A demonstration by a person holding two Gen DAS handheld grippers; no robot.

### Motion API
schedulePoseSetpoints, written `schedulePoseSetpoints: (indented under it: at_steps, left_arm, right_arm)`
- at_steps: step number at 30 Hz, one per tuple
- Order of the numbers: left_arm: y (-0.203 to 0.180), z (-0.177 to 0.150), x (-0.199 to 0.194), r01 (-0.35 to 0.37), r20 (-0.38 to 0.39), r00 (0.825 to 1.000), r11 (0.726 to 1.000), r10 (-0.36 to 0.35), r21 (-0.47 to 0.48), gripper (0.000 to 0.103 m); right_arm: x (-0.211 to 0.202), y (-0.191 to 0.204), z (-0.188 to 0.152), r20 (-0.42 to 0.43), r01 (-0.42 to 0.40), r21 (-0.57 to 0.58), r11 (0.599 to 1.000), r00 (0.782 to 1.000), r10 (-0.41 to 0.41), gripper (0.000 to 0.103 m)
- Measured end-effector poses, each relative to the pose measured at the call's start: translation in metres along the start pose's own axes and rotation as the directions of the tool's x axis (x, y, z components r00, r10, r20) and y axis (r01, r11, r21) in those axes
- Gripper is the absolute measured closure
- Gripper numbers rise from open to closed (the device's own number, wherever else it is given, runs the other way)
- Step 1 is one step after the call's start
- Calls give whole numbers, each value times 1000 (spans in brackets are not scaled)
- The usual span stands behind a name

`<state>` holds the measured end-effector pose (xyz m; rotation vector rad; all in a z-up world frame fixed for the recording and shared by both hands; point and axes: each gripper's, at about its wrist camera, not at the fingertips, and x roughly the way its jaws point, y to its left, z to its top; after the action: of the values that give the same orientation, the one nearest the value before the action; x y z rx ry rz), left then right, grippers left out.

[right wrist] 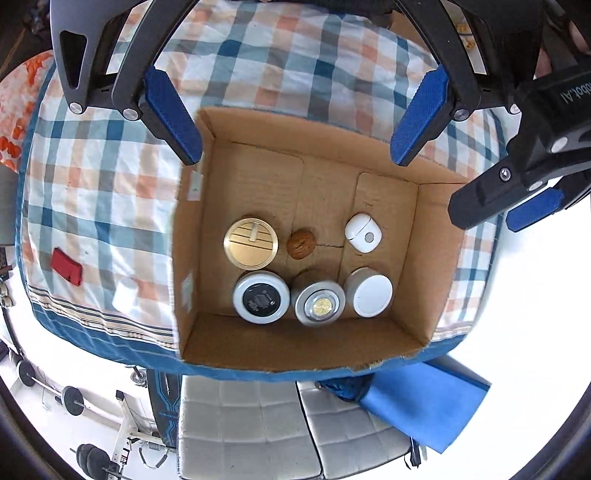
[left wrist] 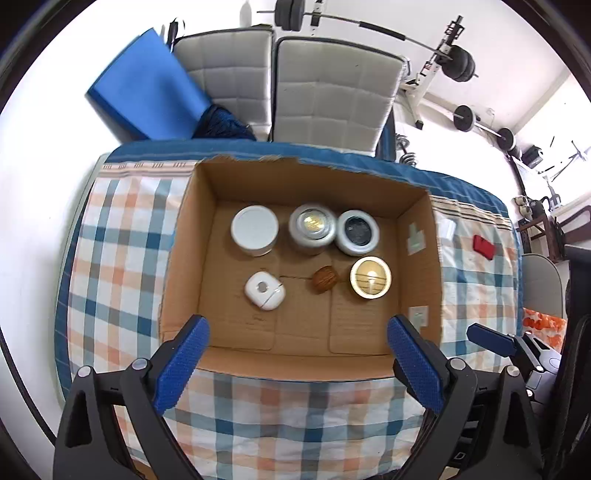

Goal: Organize rigid objects
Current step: 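Open the left tool on the earbud case while the right tool releases the walnut, then grasp the white plastic cup with the left tool while the right tool grasps the red case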

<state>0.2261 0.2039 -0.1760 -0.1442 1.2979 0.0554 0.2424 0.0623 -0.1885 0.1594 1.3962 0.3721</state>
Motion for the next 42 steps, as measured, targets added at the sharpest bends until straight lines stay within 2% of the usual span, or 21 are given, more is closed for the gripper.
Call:
schedulePoseSetpoints:
  at_steps: [3,8,12,14,17,20,24,28,31,33,36,39,42]
  left_arm:
    - [-28,6,-3,10,17,1000,999,-11,41,4]
    - [-85,21,7,49,14,999,993,-51,105,4]
    - [-140,38,27,73,-16,997,984,-72,164,4]
    - [-167,47,40,70,-31,997,979,-65,192,4]
    - [-207,65,63,67,-56,997,973,-56,223,4]
    - [-234,82,92,68,-93,995,971,-48,229,4]
    - [-256,104,140,69,-164,986,972,-32,224,4]
    - [-268,117,187,34,-218,976,968,22,248,4]
    - [-272,126,212,33,-239,970,967,30,253,5]
    - [-272,132,224,43,-259,966,969,22,245,13]
    - [-272,138,236,49,-277,961,972,16,228,14]
    - [-278,141,241,53,-281,959,967,21,251,14]
    - [-286,143,244,54,-281,959,962,25,268,14]
  right_arm:
    - [-12,-26,-2,14,6,39,999,1000,-6,0]
    - [-30,-94,-1,28,50,143,989,998,-55,0]
    - [-41,-156,6,28,94,227,969,994,-103,0]
    - [-42,-192,13,12,146,261,954,988,-154,0]
    - [-40,-244,27,-3,166,328,930,985,-175,0]
    - [-28,-294,42,-18,141,411,901,989,-146,0]
    - [4,-341,66,-37,110,495,862,994,-106,0]
    - [48,-369,88,-62,83,554,828,996,-59,2]
    - [77,-379,101,-87,88,569,817,995,-47,3]
    - [96,-382,109,-107,80,575,814,994,-23,3]
    - [118,-386,115,-127,75,589,805,992,1,4]
    - [131,-390,116,-158,136,589,796,986,-52,20]
    - [130,-390,115,-162,137,564,814,985,-54,25]
